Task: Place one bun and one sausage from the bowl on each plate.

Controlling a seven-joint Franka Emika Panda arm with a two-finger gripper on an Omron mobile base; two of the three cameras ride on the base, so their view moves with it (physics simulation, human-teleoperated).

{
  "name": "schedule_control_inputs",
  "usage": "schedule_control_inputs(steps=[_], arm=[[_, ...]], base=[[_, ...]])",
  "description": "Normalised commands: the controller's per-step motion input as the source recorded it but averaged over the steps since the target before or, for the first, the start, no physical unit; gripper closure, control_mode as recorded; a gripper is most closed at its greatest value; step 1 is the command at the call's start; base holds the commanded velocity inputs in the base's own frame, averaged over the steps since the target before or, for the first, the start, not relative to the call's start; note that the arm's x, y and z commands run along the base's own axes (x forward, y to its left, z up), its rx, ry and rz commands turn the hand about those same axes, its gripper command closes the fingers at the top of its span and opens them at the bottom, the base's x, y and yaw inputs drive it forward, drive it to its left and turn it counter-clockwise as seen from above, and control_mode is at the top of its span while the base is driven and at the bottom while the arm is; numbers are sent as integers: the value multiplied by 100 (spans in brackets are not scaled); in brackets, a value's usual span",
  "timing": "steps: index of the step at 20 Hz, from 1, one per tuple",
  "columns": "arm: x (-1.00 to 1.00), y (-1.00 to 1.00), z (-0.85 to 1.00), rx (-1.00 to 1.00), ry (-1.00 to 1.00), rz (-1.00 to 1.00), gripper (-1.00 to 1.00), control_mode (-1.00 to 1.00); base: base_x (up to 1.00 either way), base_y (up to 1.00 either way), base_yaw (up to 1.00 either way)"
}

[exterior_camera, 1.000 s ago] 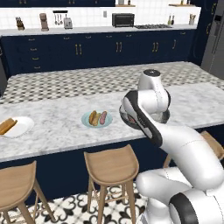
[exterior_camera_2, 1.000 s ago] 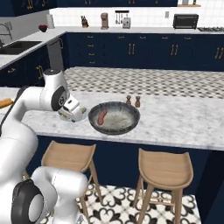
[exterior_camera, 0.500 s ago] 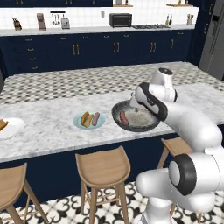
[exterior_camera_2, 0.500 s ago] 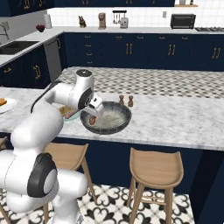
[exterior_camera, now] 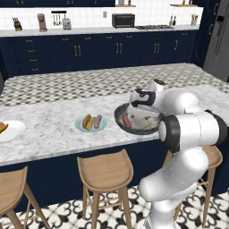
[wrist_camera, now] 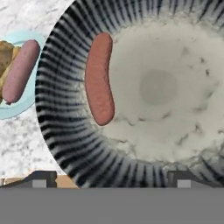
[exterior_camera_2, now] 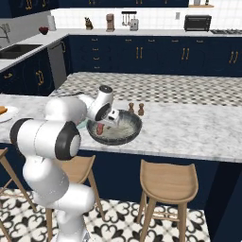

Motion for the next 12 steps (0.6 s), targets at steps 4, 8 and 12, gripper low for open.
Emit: schedule_control_inputs(steps=[4, 8, 12], arm=[[66, 16, -44, 0, 0, 4, -100, -100], [15, 24, -40, 0, 0, 1, -100, -100], [42, 7, -42, 0, 3, 0, -100, -100]], base=[[0, 0, 0], [0, 0, 0], [0, 0, 0]])
